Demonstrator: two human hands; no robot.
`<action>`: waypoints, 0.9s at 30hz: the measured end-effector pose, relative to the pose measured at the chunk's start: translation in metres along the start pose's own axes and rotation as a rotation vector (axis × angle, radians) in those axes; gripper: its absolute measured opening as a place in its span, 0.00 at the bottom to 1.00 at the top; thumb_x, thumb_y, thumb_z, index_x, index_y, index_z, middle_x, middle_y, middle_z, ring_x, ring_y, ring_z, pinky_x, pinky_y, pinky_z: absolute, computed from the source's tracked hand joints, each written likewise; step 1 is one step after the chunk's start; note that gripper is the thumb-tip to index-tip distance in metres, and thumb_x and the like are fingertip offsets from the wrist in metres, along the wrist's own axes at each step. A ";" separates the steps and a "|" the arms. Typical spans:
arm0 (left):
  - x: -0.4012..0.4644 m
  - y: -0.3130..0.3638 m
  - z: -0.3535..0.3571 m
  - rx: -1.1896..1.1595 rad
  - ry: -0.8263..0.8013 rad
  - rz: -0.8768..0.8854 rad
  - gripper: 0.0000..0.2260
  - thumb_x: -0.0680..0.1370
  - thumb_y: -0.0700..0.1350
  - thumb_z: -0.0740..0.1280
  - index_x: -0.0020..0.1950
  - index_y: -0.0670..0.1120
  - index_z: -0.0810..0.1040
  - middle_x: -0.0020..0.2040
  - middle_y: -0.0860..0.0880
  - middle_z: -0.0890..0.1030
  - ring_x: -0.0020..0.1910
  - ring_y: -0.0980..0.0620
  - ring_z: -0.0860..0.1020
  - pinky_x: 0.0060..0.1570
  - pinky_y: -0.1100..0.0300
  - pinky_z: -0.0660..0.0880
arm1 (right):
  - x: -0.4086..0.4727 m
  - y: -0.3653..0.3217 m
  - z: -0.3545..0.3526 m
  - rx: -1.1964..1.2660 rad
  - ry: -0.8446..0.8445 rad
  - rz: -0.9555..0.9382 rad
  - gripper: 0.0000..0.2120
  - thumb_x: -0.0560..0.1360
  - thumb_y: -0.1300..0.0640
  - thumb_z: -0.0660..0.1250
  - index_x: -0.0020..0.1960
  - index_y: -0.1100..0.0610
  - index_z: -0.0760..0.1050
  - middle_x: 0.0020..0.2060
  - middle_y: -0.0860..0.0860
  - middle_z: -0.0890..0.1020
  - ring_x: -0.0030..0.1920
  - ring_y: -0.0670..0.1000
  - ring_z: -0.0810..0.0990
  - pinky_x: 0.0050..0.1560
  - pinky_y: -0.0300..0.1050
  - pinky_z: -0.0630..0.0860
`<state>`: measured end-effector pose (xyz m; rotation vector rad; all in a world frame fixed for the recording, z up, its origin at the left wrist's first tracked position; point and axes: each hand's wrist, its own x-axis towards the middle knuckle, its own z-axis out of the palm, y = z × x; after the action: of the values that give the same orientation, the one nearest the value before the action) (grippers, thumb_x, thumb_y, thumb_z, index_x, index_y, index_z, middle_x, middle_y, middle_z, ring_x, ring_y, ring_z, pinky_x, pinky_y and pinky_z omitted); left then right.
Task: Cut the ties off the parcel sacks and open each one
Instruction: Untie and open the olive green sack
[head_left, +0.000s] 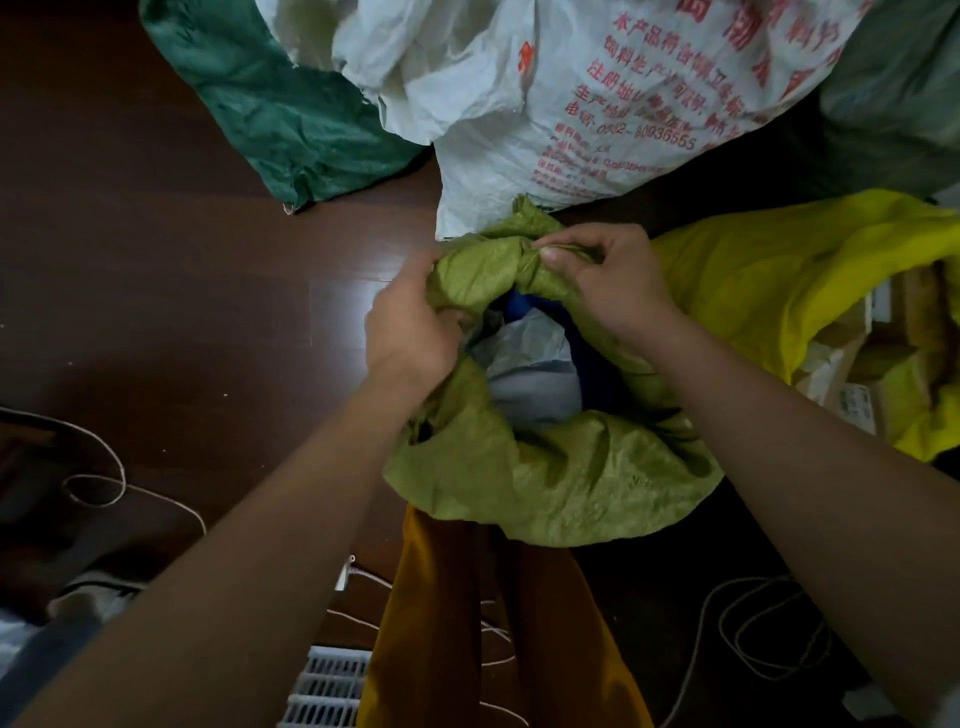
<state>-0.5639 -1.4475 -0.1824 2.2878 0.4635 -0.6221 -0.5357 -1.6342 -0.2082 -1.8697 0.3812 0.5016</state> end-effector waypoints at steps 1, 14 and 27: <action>0.004 0.002 -0.006 -0.030 0.007 0.010 0.21 0.72 0.37 0.69 0.64 0.51 0.75 0.52 0.53 0.78 0.56 0.50 0.76 0.45 0.66 0.65 | -0.002 -0.002 0.000 0.048 0.009 0.026 0.11 0.75 0.59 0.71 0.42 0.42 0.82 0.42 0.39 0.83 0.46 0.38 0.81 0.48 0.29 0.75; 0.026 0.036 -0.058 -0.026 -0.094 0.166 0.16 0.68 0.36 0.73 0.49 0.54 0.78 0.45 0.54 0.81 0.48 0.50 0.80 0.52 0.48 0.77 | -0.061 -0.024 0.015 0.748 0.022 0.571 0.04 0.76 0.59 0.70 0.50 0.54 0.81 0.46 0.53 0.86 0.48 0.50 0.85 0.45 0.43 0.82; 0.000 0.012 -0.008 0.067 0.121 0.304 0.07 0.79 0.41 0.65 0.50 0.37 0.78 0.43 0.44 0.79 0.41 0.54 0.73 0.41 0.61 0.65 | -0.034 0.011 -0.015 0.393 0.346 0.205 0.07 0.76 0.58 0.70 0.46 0.46 0.83 0.44 0.46 0.85 0.46 0.43 0.84 0.47 0.38 0.80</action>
<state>-0.5557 -1.4501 -0.1707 2.4048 0.1463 -0.3536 -0.5683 -1.6510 -0.1949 -1.5369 0.8463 0.2139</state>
